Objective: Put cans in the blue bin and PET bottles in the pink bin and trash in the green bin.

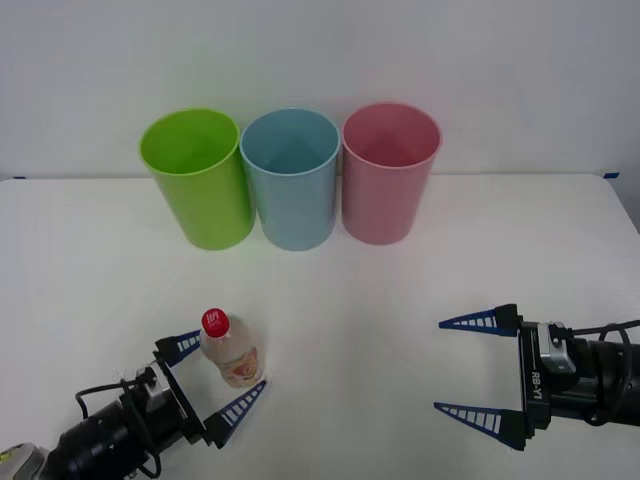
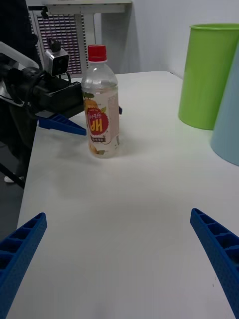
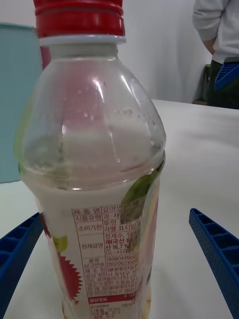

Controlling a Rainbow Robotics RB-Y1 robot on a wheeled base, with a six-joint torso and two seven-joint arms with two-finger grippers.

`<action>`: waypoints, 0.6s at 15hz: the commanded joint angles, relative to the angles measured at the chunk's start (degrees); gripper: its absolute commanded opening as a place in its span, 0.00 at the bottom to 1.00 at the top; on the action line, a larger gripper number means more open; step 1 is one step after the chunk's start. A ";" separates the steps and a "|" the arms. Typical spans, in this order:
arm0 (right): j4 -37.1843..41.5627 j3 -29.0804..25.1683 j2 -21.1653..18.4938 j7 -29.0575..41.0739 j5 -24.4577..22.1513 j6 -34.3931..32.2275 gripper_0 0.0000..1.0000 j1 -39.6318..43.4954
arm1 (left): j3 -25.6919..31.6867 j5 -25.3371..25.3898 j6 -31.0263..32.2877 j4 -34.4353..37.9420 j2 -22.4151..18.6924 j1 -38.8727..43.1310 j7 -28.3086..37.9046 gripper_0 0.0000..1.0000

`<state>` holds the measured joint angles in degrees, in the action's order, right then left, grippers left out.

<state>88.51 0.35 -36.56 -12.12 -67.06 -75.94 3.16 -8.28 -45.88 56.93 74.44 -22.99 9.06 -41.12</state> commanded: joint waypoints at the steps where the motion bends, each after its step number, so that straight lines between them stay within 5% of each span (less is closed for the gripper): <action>1: 0.00 0.00 0.00 -0.01 0.00 0.00 1.00 0.00 | -1.21 0.09 -1.56 0.00 -0.03 -1.15 0.17 1.00; 9: 0.00 0.00 0.00 -0.01 0.00 0.00 1.00 0.00 | -2.44 0.00 -4.02 0.00 1.72 -3.17 0.52 1.00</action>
<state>88.51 0.35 -36.56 -12.13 -67.06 -75.94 3.16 -10.70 -45.82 53.00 74.44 -21.27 6.02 -40.67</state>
